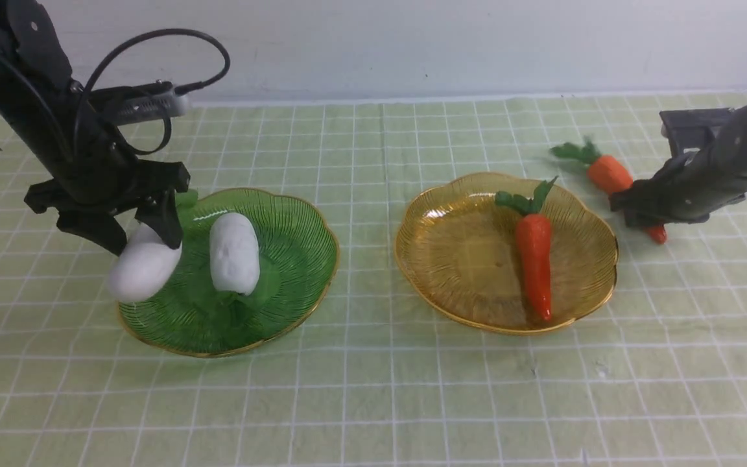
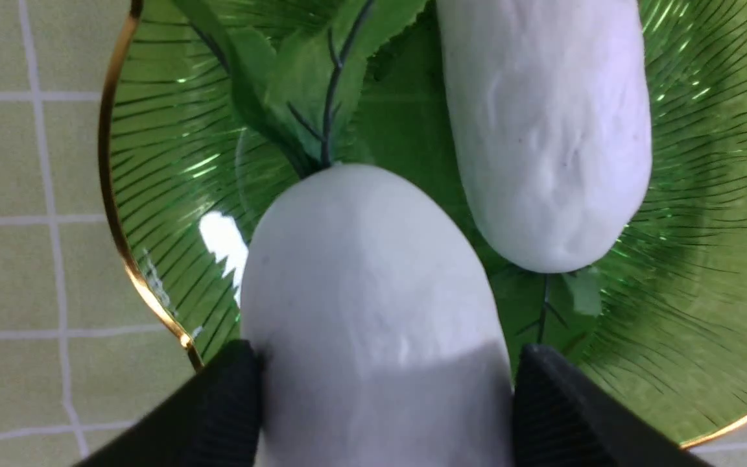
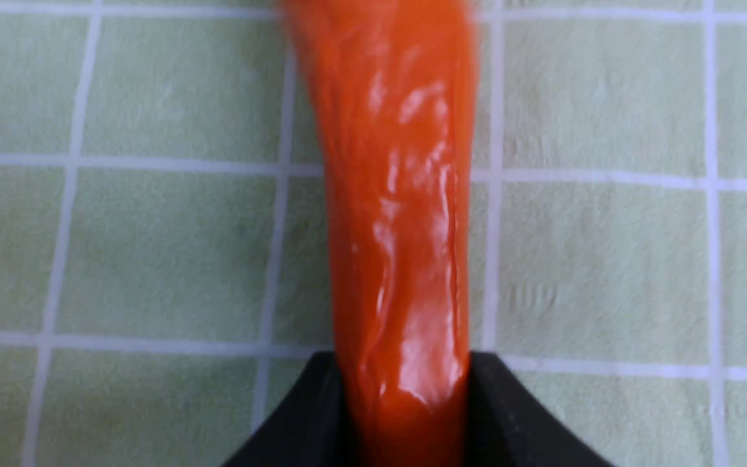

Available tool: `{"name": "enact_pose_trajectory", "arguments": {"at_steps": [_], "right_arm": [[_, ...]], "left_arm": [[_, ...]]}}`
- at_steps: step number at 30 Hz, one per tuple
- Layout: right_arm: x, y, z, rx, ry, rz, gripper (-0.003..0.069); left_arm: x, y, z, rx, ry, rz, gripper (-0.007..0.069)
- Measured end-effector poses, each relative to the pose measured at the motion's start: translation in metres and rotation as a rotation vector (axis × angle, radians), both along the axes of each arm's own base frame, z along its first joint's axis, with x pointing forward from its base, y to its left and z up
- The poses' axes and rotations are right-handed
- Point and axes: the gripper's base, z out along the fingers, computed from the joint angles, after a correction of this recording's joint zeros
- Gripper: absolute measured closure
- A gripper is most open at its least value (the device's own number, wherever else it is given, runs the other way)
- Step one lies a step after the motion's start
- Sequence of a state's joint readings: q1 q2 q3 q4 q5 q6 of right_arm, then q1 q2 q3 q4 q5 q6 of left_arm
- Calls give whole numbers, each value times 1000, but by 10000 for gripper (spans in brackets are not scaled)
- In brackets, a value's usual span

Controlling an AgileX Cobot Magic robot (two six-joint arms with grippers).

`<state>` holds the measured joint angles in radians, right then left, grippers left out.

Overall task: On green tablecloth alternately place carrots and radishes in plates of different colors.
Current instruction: 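Pick up the white radish and place it in the left plate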

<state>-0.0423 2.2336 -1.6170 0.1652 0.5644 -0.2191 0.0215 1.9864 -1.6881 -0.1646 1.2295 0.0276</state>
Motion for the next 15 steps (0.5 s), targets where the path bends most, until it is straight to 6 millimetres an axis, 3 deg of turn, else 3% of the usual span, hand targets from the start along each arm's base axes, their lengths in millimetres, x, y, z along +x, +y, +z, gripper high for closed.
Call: {"name": "enact_pose_trajectory", "arguments": {"at_steps": [3, 5, 12, 15], "right_arm": [[-1, 1, 8, 9, 37, 5, 454], [-4, 2, 26, 24, 64, 3, 454], [-35, 21, 124, 214, 94, 20, 454], [-47, 40, 131, 284, 184, 90, 454]], "left_arm": [[2, 0, -8, 0, 17, 0, 181], [3, 0, -10, 0, 23, 0, 181], [7, 0, -5, 0, 1, -1, 52], [12, 0, 7, 1, -44, -1, 29]]}}
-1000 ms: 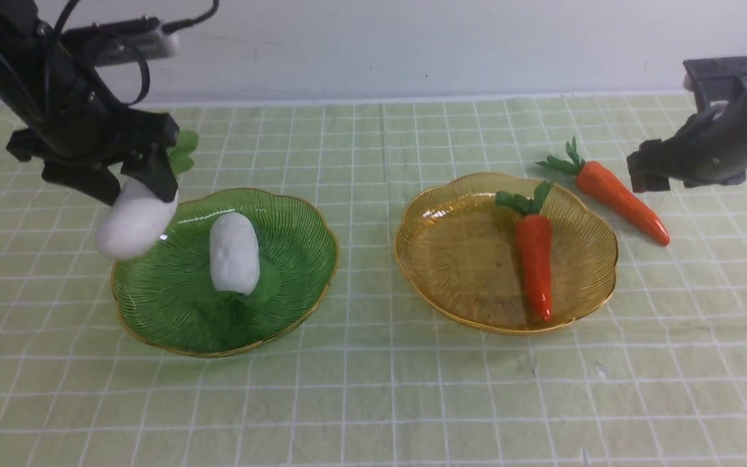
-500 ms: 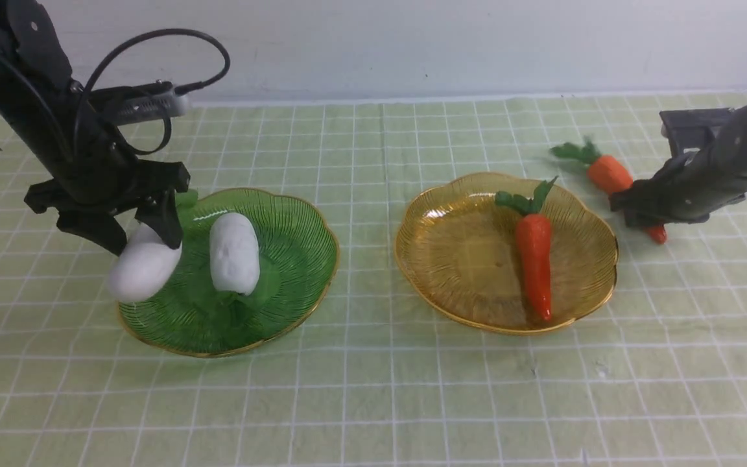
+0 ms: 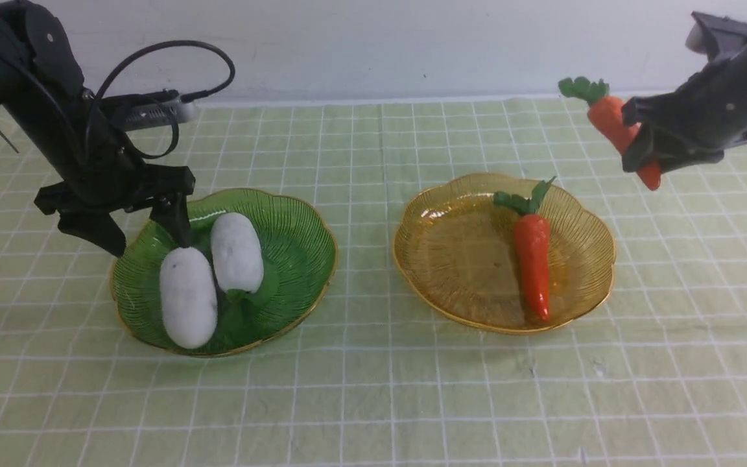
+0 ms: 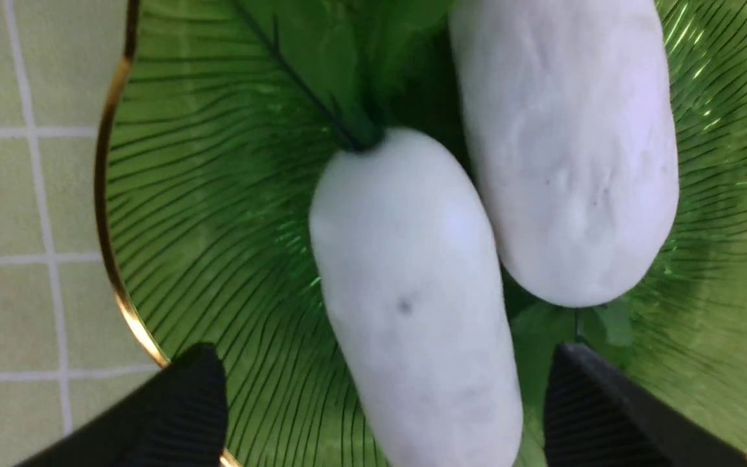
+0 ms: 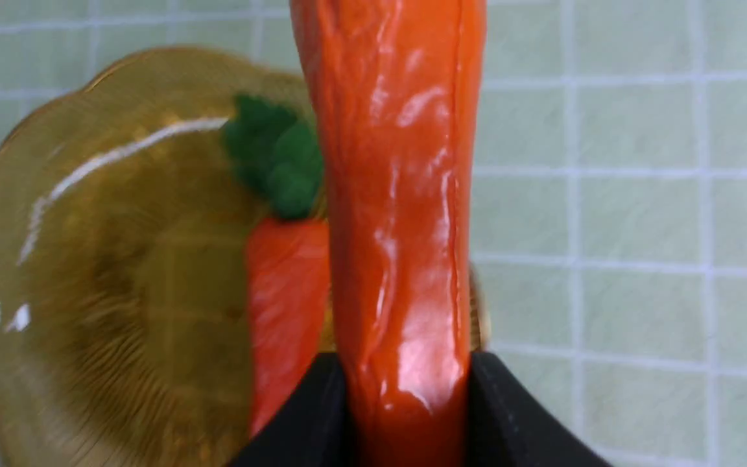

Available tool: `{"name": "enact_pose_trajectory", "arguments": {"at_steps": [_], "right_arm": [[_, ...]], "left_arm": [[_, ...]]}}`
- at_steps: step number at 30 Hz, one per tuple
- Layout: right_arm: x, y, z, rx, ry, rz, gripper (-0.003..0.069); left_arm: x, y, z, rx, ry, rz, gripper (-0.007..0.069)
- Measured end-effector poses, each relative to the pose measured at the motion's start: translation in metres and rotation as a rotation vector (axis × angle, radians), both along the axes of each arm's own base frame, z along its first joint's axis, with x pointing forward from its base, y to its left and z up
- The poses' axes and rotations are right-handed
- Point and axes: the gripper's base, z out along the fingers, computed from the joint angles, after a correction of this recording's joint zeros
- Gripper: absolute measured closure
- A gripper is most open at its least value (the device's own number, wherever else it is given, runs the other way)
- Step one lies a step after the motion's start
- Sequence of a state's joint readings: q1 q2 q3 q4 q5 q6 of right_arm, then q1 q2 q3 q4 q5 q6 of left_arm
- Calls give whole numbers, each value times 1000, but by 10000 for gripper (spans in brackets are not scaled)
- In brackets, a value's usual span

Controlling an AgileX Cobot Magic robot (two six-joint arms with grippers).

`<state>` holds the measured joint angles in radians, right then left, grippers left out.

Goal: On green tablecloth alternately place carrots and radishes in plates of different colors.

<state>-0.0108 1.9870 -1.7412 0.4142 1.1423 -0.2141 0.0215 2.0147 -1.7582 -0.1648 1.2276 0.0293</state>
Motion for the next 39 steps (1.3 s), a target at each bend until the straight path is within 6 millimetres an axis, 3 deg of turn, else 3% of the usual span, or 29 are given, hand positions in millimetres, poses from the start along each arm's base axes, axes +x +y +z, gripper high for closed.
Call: {"name": "enact_pose_trajectory", "arguments": {"at_steps": [3, 4, 5, 6, 9, 13, 17, 19, 21, 24, 25, 26, 27, 29, 32, 33, 34, 39], "right_arm": [[-8, 29, -8, 19, 71, 83, 454], [-11, 44, -12, 17, 88, 119, 454], [-13, 61, -19, 13, 105, 158, 454], [-14, 63, -20, 13, 106, 163, 454], [-14, 96, -36, 5, 116, 201, 448], [-11, 112, -45, -8, 77, 194, 359], [-8, 111, -48, -36, 63, 156, 219], [-7, 109, -43, -70, 69, 150, 132], [-7, 107, -36, -97, 77, 174, 105], [-8, 105, -7, -141, 42, 244, 146], [-8, 105, -5, -142, 37, 246, 153], [-11, 104, 6, -141, 12, 250, 186], [-20, 102, 28, -136, -35, 250, 258], [-42, 97, 75, -115, -138, 246, 382], [-94, 85, 150, -73, -318, 238, 592], [-98, 84, 154, -70, -329, 237, 599], [-129, 76, 184, -53, -411, 226, 643], [-207, 54, 229, -16, -646, 169, 671]], "left_arm": [[3, -1, 14, -11, -48, 2, 62], [3, -2, 20, -20, -66, 3, 99], [0, -3, 31, -37, -92, 6, 192], [-1, -3, 33, -38, -96, 5, 207], [-19, -7, 72, -55, -189, -15, 526], [-50, -12, 111, -49, -282, -51, 614], [-87, -16, 145, -58, -362, -66, 631], [-116, -17, 162, -60, -404, -71, 632], [-136, -17, 168, -60, -421, -73, 632], [-171, -17, 178, -59, -458, -75, 632], [-173, -17, 179, -59, -460, -76, 632], [-182, -17, 178, -60, -462, -76, 632], [-196, -17, 179, -61, -473, -77, 632], [-220, -17, 179, -65, -494, -80, 632], [-258, -19, 173, -81, -521, -83, 632], [-260, -19, 171, -82, -519, -82, 632], [-279, -19, 169, -90, -559, -83, 632], [-320, -21, 160, -114, -722, -74, 632]]}}
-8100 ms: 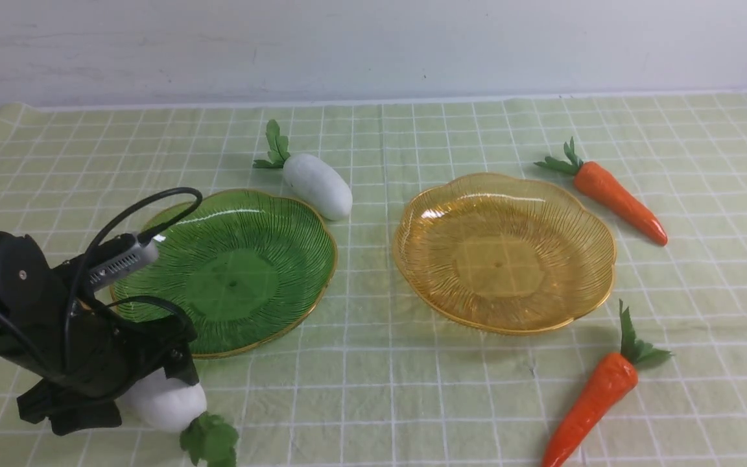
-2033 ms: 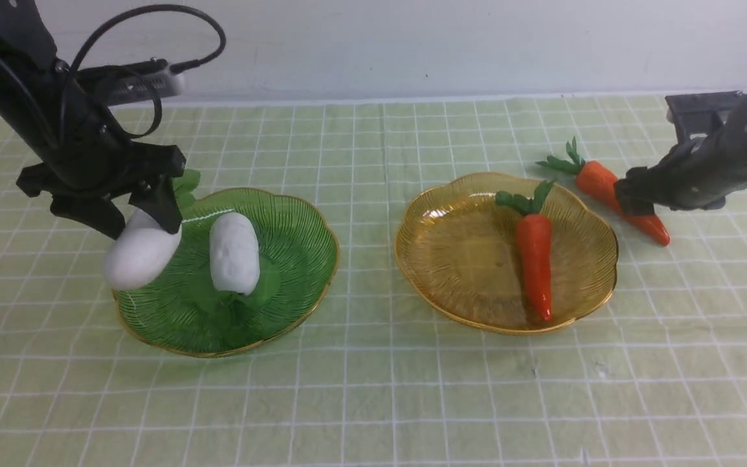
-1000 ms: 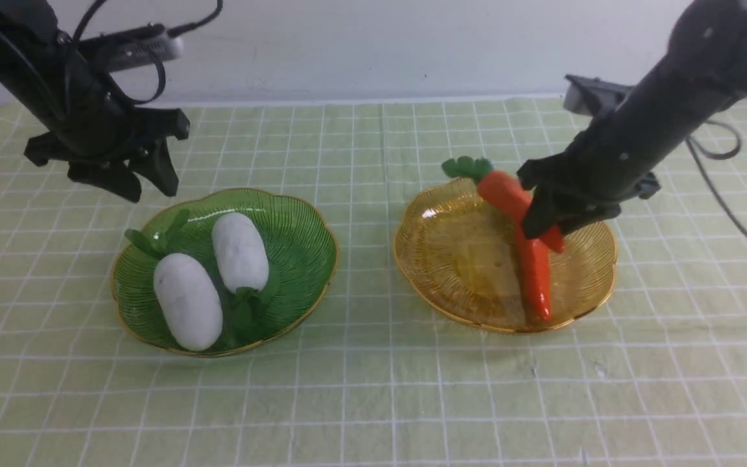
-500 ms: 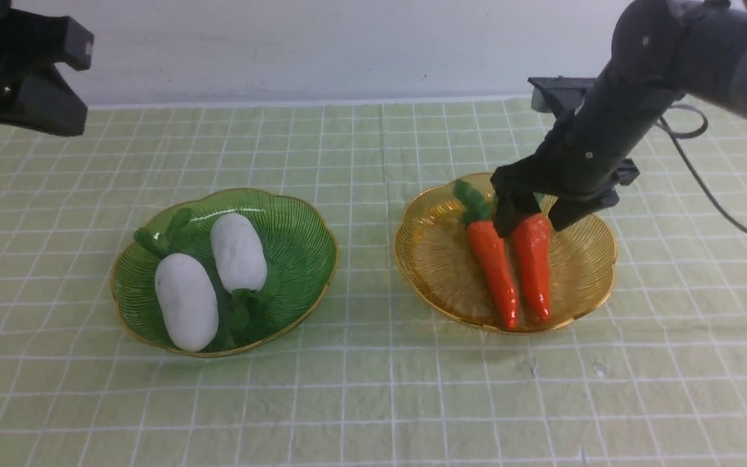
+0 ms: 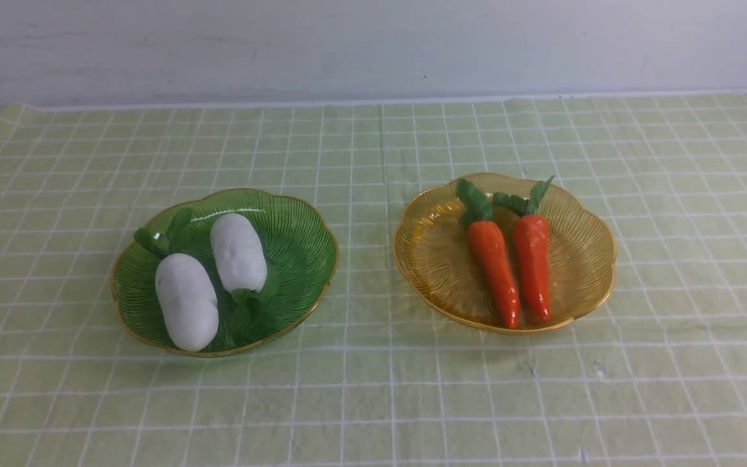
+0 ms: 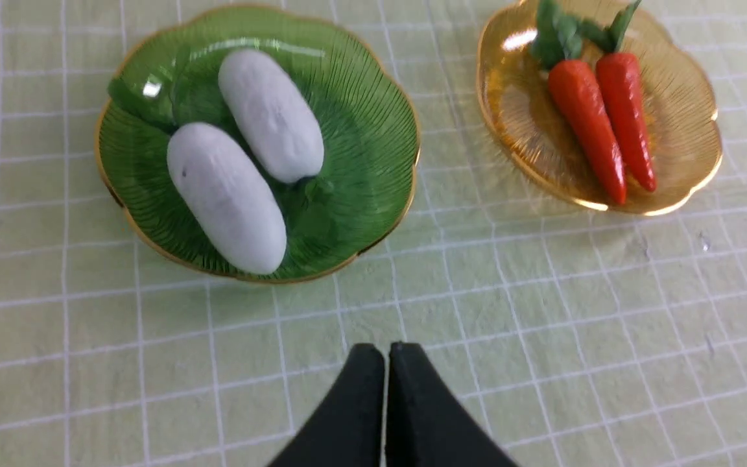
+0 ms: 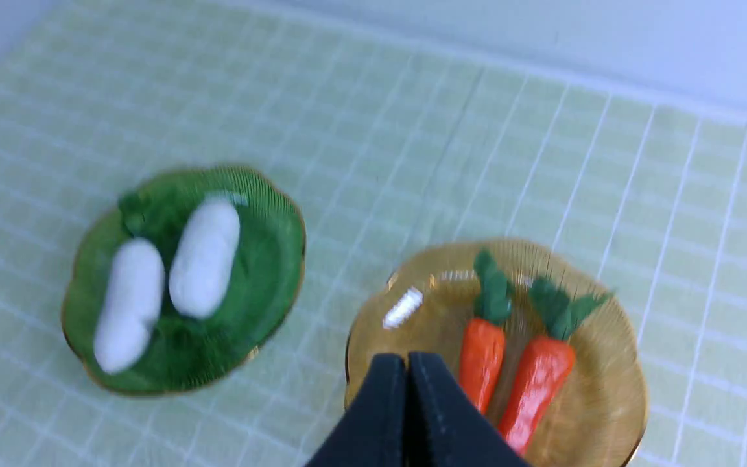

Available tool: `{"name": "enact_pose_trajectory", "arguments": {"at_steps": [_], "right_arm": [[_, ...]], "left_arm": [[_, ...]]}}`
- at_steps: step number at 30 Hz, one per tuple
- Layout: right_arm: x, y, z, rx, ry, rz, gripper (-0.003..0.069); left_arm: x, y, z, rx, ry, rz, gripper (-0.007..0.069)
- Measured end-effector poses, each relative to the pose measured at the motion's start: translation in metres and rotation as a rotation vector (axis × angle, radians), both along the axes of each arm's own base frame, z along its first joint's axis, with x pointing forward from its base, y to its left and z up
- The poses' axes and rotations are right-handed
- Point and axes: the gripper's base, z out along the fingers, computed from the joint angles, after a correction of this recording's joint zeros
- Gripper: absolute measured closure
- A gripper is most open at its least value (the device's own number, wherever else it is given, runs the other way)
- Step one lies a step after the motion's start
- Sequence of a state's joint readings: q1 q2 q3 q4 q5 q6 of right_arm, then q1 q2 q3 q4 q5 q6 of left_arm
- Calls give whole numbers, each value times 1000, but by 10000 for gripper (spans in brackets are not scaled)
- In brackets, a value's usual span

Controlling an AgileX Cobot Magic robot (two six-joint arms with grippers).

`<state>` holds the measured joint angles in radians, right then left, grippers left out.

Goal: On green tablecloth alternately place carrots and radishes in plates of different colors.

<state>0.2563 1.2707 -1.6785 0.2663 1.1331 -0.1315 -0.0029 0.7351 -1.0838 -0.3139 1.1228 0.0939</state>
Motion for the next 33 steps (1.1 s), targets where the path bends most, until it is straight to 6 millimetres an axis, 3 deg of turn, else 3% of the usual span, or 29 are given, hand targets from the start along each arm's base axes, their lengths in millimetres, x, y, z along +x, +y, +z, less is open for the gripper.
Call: {"name": "enact_pose_trajectory", "arguments": {"at_steps": [3, 5, 6, 11, 13, 16, 21, 33], "right_arm": [[-58, -19, 8, 69, -205, -50, 673], [-104, -35, -2, 122, -390, -97, 673], [-111, -38, -5, 133, -424, -106, 673], [-207, -72, -69, 337, -909, -202, 673], [-226, -79, -97, 376, -1007, -218, 673], [-240, -83, -111, 405, -1080, -225, 673], [-250, -86, -117, 382, -1131, -225, 673], [-245, -84, -125, 255, -1078, -220, 673]], "left_arm": [[-17, 0, -6, -1, -114, 0, 632], [-26, 1, -13, -2, -203, 8, 632], [-26, 1, -14, -2, -205, 9, 632], [-30, -1, -26, -56, -280, 22, 632], [-28, -2, -28, -84, -271, 15, 632], [-27, -3, -29, -95, -266, 9, 632], [-27, -4, -29, -63, -278, -20, 632], [-59, -7, -30, 4, -310, -104, 632]]}}
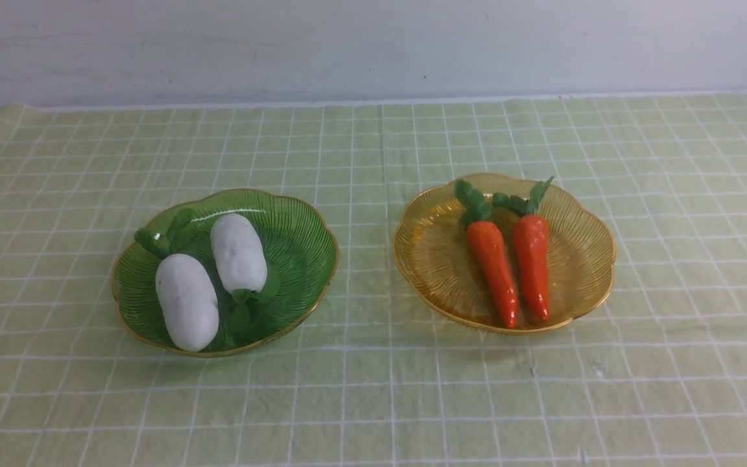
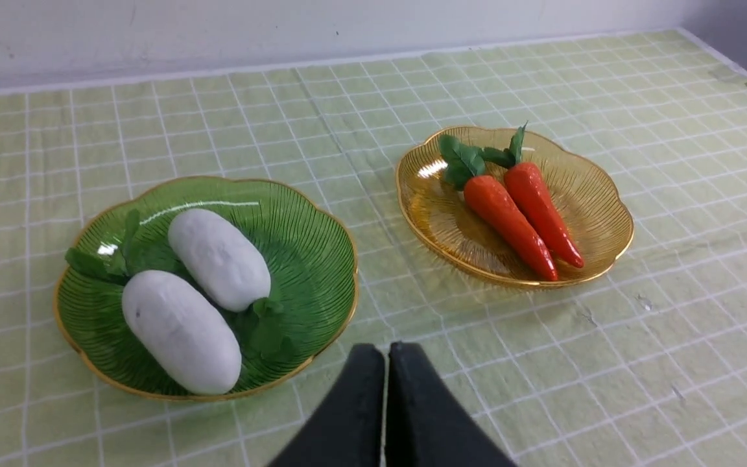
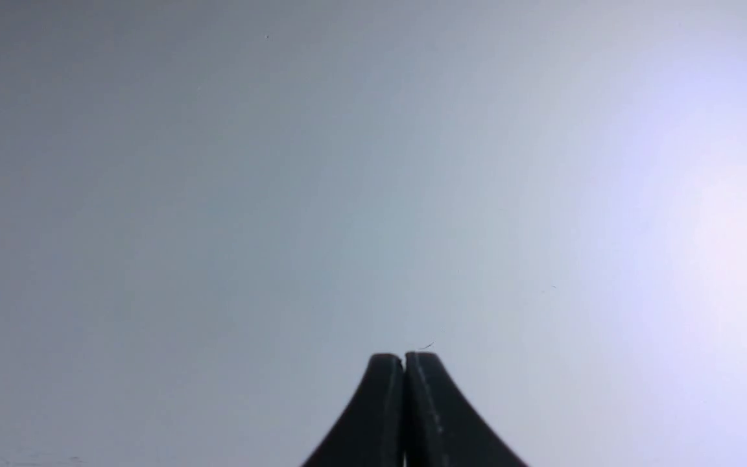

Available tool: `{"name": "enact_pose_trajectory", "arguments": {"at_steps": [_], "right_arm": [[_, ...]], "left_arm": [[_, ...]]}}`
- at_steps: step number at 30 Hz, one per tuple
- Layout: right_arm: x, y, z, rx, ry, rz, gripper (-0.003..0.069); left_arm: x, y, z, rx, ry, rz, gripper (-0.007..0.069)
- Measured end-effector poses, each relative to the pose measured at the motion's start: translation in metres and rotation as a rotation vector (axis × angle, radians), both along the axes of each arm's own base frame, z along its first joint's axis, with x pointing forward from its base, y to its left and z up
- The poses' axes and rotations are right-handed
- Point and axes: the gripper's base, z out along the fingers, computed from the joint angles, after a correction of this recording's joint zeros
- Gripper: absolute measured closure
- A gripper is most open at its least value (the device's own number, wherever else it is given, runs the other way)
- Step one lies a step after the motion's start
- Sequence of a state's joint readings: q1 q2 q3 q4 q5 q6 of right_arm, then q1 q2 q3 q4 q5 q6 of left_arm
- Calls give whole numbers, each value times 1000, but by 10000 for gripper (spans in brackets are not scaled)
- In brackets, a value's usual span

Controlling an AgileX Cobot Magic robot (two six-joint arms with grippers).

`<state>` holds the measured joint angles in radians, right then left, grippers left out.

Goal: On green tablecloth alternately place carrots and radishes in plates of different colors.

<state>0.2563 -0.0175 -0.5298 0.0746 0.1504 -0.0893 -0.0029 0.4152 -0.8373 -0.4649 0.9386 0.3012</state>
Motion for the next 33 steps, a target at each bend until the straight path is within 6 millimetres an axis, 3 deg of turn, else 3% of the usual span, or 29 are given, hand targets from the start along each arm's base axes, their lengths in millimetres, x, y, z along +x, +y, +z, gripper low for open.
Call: {"name": "enact_pose_trajectory", "arguments": {"at_steps": [17, 24, 27, 33], "right_arm": [[0, 0, 0, 0, 1, 0, 673], [0, 0, 0, -1, 2, 0, 673], [0, 0, 0, -1, 2, 0, 673], [0, 0, 0, -2, 4, 0, 673]], "left_arm": [[-3, 0, -2, 21, 7, -11, 632], [4, 3, 2, 68, -106, 11, 632], [14, 6, -11, 87, -140, 45, 632], [23, 19, -75, 138, -160, 181, 632]]}}
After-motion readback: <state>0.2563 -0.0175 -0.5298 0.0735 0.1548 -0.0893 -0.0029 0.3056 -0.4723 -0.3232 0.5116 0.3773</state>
